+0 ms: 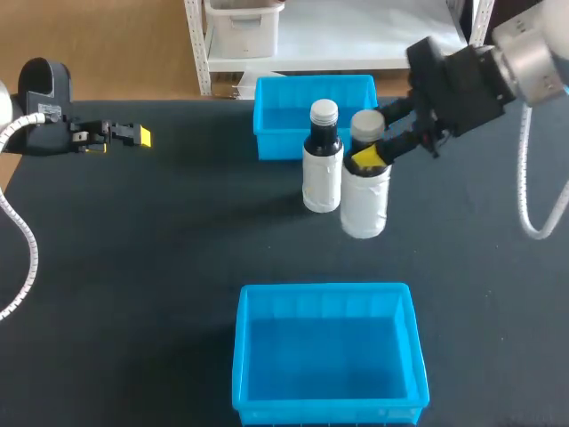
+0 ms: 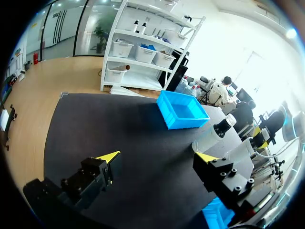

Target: Pick up the bottle, and place it in the far bin if it is heavy, or in the near bin if it is light.

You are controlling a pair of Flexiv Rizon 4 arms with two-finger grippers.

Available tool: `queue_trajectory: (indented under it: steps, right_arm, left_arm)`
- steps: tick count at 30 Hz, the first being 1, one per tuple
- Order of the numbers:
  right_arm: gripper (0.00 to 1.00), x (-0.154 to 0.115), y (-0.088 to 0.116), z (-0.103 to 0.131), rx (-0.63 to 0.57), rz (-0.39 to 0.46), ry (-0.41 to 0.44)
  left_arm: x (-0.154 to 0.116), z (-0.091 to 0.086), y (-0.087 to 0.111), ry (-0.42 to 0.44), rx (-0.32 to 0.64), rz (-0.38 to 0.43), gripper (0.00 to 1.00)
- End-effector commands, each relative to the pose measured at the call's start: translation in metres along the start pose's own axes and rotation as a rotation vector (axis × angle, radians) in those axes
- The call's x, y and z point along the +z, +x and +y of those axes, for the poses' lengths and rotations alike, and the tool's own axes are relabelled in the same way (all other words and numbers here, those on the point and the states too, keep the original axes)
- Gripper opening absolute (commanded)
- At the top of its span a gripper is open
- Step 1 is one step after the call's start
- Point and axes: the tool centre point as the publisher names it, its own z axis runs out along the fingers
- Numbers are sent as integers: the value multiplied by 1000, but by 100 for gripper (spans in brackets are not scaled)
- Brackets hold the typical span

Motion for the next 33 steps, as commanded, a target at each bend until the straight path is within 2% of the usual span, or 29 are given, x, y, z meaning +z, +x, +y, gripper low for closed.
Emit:
queue_trajectory:
  steps: [1, 6, 12, 17, 26, 33]
  right_arm:
    - [0, -29, 6, -5, 21, -15, -4]
    - [0, -59, 18, -21, 45, -18, 16]
    - [0, -93, 31, -52, 50, 10, 47]
    - [0, -112, 41, -87, 36, 23, 51]
    - [0, -120, 47, -147, -17, 15, 36]
    - [0, -110, 37, -183, -40, 3, 36]
  left_arm:
    - [0, 0, 0, 0, 0, 0, 100]
    - [0, 0, 0, 0, 0, 0, 100]
    - [0, 0, 0, 0, 0, 0, 100]
    - [0, 0, 0, 0, 0, 0, 100]
    - [0, 0, 0, 0, 0, 0, 100]
    - [0, 0, 0, 0, 0, 0, 100]
